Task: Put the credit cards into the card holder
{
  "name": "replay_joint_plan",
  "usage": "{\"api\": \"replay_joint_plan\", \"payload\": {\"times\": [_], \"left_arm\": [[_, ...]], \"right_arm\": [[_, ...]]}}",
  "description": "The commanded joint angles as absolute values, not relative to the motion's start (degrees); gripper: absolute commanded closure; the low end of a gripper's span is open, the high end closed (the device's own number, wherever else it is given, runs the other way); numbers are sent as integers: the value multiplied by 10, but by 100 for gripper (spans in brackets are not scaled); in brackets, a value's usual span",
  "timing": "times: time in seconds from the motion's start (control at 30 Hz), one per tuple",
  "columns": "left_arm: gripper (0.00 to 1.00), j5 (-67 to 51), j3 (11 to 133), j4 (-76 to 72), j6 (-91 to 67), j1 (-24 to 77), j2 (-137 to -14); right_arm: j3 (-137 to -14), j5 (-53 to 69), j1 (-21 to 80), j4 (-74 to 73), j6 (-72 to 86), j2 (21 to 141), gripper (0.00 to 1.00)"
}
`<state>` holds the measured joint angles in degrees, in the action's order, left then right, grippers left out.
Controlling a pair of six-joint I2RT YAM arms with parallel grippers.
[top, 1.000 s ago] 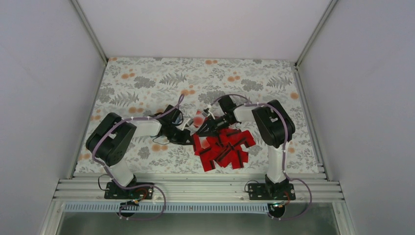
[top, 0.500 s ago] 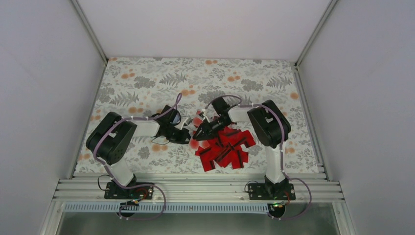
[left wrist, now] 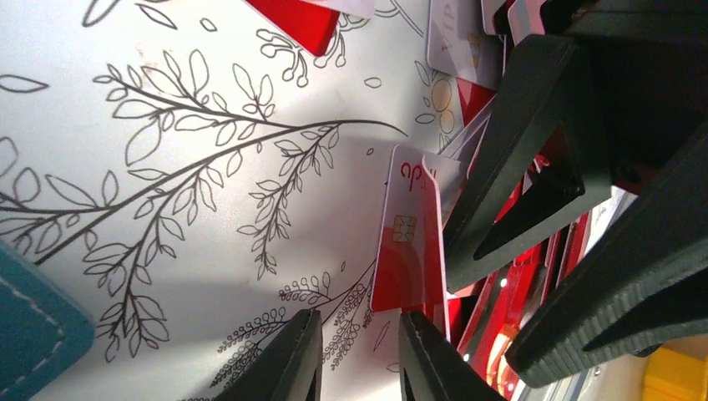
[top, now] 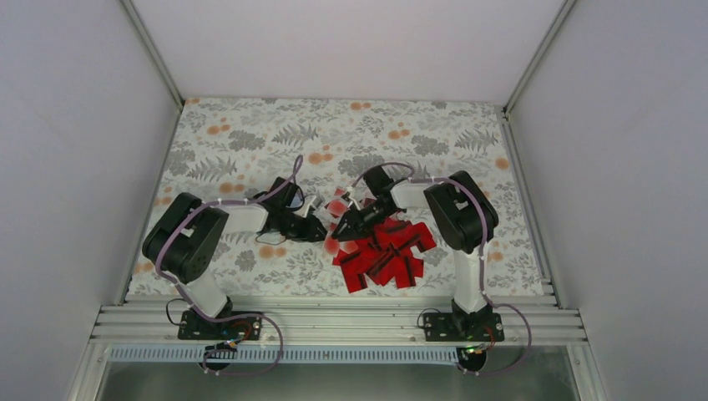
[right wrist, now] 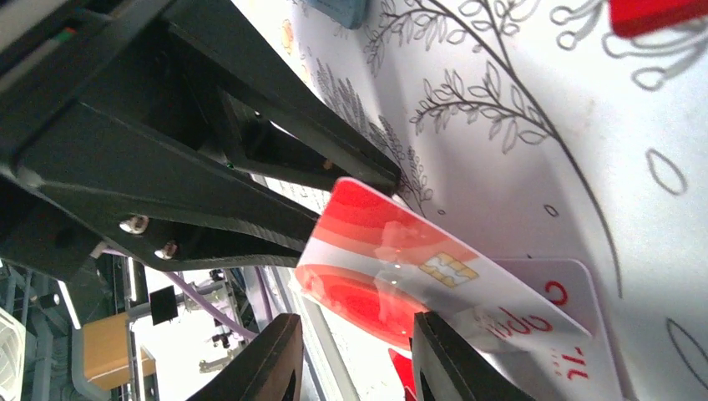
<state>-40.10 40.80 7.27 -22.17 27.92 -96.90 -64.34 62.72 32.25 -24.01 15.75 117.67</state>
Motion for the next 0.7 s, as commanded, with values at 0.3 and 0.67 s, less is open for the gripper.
{"api": "replay_joint_plan", "payload": {"times": [0.3, 0.67], "left_arm": [[73, -546, 352, -108, -278, 256, -987], [65, -570, 318, -170, -315, 232, -972]], "right_arm": [[-598, 561, 319, -209, 146, 1186, 68], [-598, 561, 319, -209, 144, 1187, 69]]}}
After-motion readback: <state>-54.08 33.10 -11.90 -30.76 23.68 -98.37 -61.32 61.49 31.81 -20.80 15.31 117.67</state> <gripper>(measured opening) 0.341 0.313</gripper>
